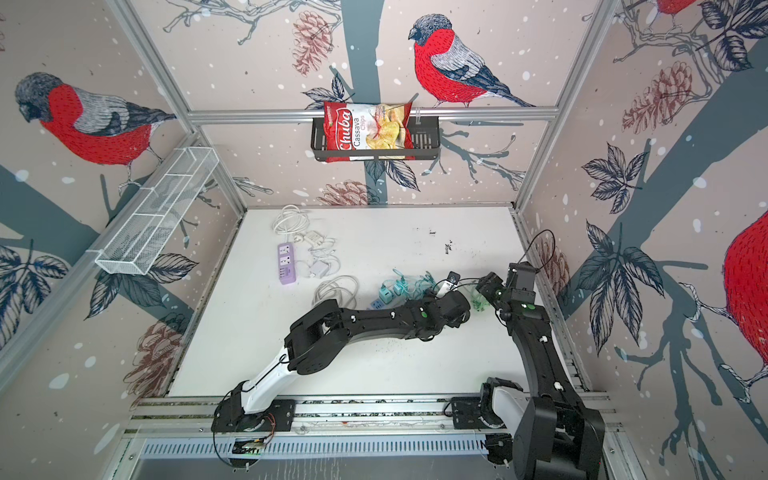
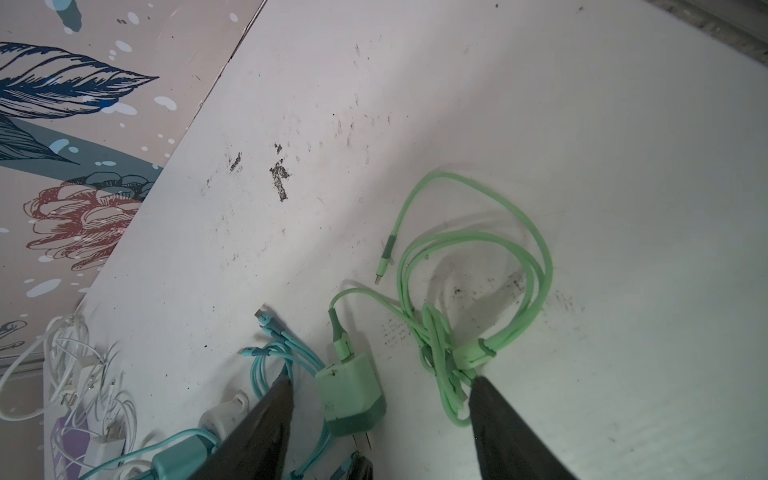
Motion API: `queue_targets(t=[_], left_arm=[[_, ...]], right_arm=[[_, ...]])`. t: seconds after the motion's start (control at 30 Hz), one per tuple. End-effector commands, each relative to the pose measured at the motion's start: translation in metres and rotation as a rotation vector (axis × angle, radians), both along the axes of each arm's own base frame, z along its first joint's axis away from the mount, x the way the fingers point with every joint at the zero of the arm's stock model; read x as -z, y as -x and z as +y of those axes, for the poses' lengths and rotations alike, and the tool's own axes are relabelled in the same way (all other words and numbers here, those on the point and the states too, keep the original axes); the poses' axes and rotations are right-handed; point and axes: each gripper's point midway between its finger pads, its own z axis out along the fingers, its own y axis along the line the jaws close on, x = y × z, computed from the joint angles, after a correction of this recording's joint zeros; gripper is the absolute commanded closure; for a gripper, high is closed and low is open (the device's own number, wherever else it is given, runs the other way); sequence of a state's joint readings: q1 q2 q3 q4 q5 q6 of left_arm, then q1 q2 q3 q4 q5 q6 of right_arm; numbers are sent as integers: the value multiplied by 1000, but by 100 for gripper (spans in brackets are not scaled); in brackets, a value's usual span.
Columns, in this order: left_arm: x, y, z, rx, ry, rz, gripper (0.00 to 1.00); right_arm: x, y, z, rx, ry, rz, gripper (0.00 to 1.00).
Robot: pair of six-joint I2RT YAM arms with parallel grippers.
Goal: Insert the plug
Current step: 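Grasp the green charger with the left gripper beside the right gripper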
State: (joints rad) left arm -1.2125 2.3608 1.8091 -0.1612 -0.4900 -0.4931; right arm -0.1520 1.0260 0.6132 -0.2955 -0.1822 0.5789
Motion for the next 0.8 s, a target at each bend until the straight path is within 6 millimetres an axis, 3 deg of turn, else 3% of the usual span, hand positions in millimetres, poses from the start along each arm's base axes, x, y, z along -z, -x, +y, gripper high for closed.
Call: queue_targets(t=[0.0,0.4,0.77], left_arm=[[3,-4,0,-17,14,16,15],[21,-12,-6,-8,2,32,16],[33,-15,-7,-2,1,57,25]], right_arm=[[0,1,1,-19,4,-5,32],[5,3,0,-30,-4,1,32],[8,4,-1,-37,-1,3,32]])
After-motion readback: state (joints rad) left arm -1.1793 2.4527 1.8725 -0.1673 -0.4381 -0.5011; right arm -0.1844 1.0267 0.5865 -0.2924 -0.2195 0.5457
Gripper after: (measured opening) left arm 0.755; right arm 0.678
